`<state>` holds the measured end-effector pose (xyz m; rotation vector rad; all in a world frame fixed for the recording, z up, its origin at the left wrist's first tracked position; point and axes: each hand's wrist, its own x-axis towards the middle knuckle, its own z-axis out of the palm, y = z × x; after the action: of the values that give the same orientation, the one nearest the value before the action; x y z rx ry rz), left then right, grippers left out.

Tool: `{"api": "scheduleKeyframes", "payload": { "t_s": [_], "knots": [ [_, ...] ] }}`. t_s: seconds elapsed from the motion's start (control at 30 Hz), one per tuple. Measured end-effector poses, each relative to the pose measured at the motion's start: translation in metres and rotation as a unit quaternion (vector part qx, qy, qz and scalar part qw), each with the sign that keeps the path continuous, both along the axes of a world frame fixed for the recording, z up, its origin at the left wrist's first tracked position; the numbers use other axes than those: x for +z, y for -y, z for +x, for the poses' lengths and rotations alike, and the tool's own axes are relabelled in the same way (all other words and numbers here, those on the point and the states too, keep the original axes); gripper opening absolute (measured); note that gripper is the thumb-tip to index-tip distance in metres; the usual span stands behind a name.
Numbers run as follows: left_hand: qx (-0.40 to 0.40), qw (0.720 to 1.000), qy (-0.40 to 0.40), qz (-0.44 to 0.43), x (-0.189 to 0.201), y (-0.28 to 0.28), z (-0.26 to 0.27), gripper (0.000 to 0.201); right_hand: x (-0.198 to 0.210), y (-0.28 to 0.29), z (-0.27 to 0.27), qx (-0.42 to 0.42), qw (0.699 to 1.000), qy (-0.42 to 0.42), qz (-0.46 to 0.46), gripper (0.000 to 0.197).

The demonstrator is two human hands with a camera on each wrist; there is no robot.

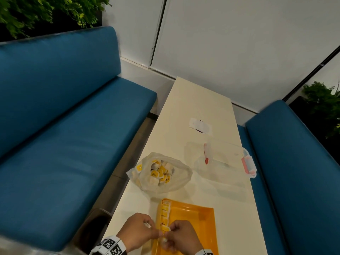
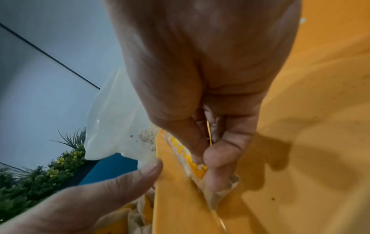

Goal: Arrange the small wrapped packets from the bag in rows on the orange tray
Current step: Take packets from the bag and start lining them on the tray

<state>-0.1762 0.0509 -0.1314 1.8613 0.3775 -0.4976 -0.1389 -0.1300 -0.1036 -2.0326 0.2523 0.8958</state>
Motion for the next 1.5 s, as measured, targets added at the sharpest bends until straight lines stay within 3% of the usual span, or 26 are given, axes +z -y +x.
{"api": "scheduleKeyframes", "payload": {
  "t_s": [0.33,0.53,0.73,0.87,1.07,1.27,1.4,1.5],
  "knots": [
    [0.01,1.0,-0.018,-0.011,0.001,-0.001,0.002,0.044,-0.013,-0.012,0.0,-0.06,0.995,0.013,-0.079,0.038],
    [0.001,0.999,-0.025,-0.02,0.006,0.001,0.003,0.038,-0.015,-0.019,0.0,-0.048,0.987,0.057,-0.139,0.025],
    [-0.006,0.999,-0.035,-0.028,0.01,0.0,0.004,0.036,-0.028,-0.022,0.003,0.015,0.974,0.094,-0.207,0.011],
    [-0.01,0.999,-0.041,-0.03,0.01,0.0,0.006,0.037,-0.026,-0.025,0.004,0.062,0.964,0.128,-0.225,0.013],
    [-0.015,0.997,-0.065,-0.034,0.015,0.0,0.007,0.039,-0.02,-0.024,0.005,0.068,0.964,0.129,-0.223,0.0],
    [-0.016,0.995,-0.073,-0.059,0.019,-0.003,0.005,0.036,-0.023,-0.019,0.005,0.058,0.969,0.112,-0.212,0.014],
    [0.036,0.985,-0.101,-0.139,0.029,-0.014,0.006,0.027,-0.013,-0.01,0.007,0.037,0.967,0.157,-0.197,0.015],
    [0.137,0.935,-0.154,-0.288,0.042,-0.022,0.008,0.037,0.006,-0.009,0.008,0.05,0.958,0.233,-0.16,0.015]
  ]
}}
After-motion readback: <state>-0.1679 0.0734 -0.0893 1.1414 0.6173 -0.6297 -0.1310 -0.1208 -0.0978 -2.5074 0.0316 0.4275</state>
